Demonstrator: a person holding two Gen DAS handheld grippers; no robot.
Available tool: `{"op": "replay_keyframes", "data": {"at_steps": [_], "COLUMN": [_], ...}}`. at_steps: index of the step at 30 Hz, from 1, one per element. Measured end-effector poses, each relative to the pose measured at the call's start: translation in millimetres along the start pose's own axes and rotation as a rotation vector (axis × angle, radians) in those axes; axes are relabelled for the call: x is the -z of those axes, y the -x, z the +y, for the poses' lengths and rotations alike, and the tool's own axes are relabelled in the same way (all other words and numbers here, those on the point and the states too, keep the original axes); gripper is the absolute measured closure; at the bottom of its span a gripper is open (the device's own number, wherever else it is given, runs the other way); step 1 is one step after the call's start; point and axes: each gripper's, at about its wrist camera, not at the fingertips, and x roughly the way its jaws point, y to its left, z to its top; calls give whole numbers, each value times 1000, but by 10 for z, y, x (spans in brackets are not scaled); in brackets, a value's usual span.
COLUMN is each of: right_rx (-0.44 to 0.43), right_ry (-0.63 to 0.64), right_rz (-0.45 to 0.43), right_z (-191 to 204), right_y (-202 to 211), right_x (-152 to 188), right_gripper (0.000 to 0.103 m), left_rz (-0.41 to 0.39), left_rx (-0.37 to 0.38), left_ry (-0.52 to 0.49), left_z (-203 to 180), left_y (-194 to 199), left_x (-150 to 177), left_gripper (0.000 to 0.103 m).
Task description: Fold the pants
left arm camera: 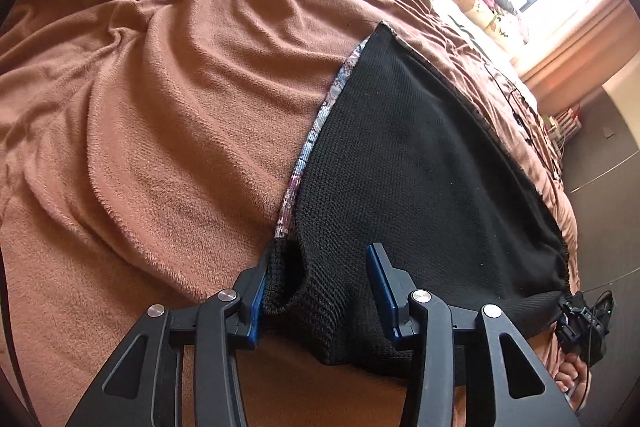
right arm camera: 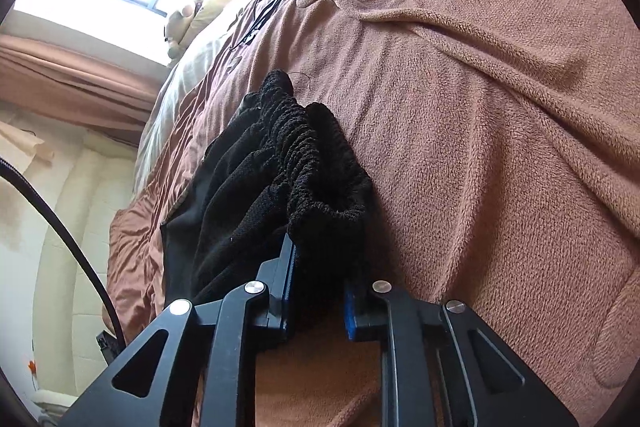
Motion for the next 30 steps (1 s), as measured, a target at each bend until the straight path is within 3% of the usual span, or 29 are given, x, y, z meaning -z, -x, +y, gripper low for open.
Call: {"op": "replay_keyframes", "data": {"at_steps": [8,15,21,25,28,30], "right_rx": [24,27,7,-6,-25,-31], "right_ry": [-35,-55,-54,-43,-40,-44], "right_rz": [48,84,88,71,53,42], "right_z": [-23,-26,-32,-47,-80,-117], "right_y": [-21,-19,-23,-63,-89,-99], "right_x": [-22,-46,-63,-73,-71,-65], "right_gripper": [78,77,67,67,72,76], "left_rz": [68,117,88,36,15,7], "left_rx": [-26,-23,6,8,-50,-46], "left_ry": [5,-11,45,91,96,116], "left_z": [12,-28,4,-8,-41,14], "left_y": [-12,41,10,-47,-48,-25], "left_x": [82,202,210,191,181,186], "left_gripper": [56,40,35,35,55,76]}}
